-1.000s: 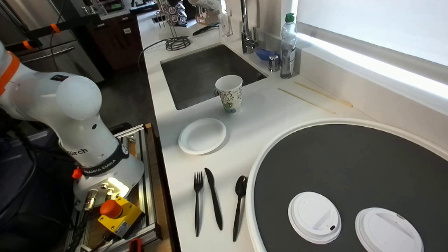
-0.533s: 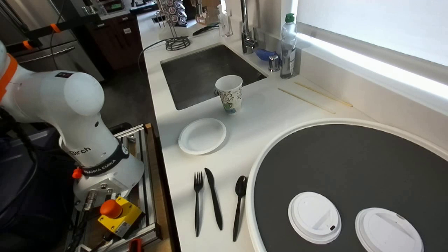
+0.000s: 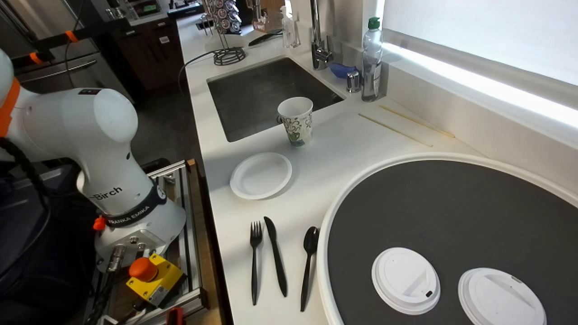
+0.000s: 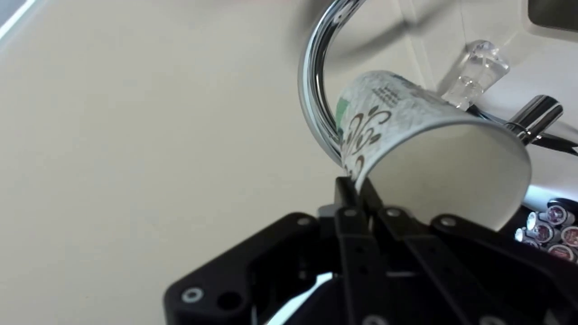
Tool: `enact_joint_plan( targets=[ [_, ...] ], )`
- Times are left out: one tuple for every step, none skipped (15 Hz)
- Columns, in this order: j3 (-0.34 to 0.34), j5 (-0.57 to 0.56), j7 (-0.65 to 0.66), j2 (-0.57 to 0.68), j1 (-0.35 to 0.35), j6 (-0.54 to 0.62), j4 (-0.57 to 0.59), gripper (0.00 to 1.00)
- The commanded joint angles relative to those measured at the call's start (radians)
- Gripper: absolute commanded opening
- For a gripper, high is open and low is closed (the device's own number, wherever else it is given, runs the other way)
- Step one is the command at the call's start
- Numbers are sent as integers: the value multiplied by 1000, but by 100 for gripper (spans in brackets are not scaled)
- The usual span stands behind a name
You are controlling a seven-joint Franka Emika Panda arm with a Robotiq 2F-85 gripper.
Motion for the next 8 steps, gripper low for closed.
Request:
enact_joint_plan(
  targets=[
    [-76, -99, 43, -23, 83, 73, -50, 1],
    [-94, -124, 52, -22, 98, 90, -58, 1],
    [-109, -149, 54, -20, 109, 106, -67, 1],
    [-127, -177, 63, -21, 124, 127, -76, 1],
    [-140, -200, 69, -22, 135, 141, -88, 1],
    [-152, -220, 72, -19, 143, 157, -96, 1],
    [-165, -245, 77, -22, 154, 171, -107, 1],
    [-174, -266, 74, -20, 159, 181, -118, 1]
  ],
)
